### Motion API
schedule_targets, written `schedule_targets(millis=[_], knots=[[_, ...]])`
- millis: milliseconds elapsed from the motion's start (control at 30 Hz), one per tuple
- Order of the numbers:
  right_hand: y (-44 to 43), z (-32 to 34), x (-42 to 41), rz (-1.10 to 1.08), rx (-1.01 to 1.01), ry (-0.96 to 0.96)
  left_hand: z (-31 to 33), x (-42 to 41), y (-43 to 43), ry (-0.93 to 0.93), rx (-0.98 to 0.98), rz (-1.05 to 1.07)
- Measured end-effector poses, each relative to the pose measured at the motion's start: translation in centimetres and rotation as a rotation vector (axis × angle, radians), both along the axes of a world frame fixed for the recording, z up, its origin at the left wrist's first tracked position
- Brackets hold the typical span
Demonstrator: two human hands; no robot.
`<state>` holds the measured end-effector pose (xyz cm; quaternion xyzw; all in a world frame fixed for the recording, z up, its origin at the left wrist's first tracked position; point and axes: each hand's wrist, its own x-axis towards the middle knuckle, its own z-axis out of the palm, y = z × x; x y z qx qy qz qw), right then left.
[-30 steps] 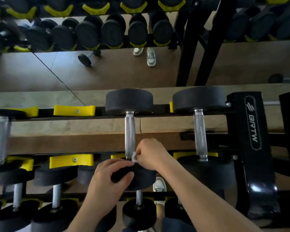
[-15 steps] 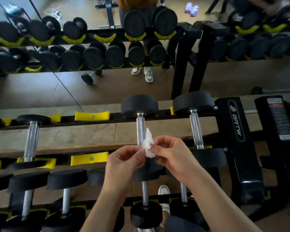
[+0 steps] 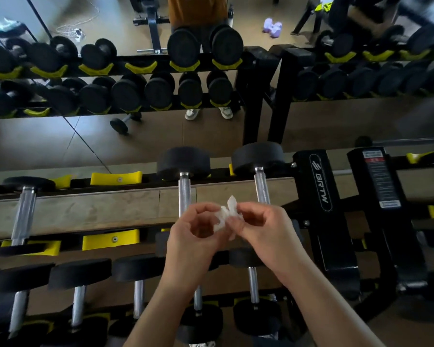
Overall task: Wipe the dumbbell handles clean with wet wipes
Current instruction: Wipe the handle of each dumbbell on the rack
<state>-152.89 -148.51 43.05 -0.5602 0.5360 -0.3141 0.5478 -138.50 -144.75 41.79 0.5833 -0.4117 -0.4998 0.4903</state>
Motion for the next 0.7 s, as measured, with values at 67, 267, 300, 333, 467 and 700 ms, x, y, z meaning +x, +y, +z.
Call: schedule_targets(millis=[67, 267, 300, 333, 467, 700], knots=[[-0.3, -0.3, -2.3, -0.004, 0.018, -0.037, -0.1, -2.1, -0.5, 0.217, 0.087, -0.012], [-2.5, -1.3, -9.9, 0.063, 0.25, -0.24, -1.7, -8.6, -2.1, 0.763, 0.241, 0.136], [-3.0, -1.9, -11.0, 0.047, 0.295, -0.279, -2.1, -9.7, -2.4, 0.795, 0.243, 0.172], [-3.4, -2.5, -11.9, 0.032, 0.335, -0.324, -2.5, -10.7, -2.7, 0.814, 0.244, 0.206], [-4.7, -4.7, -13.7, -0.019, 0.36, -0.353, -4.1, -14.1, -3.4, 0.65, 0.24, 0.321], [-6.6, -7.7, -13.6, 0.248, 0.193, -0.038, -6.7, -14.2, -6.6, -0.115, 0.111, 0.188]])
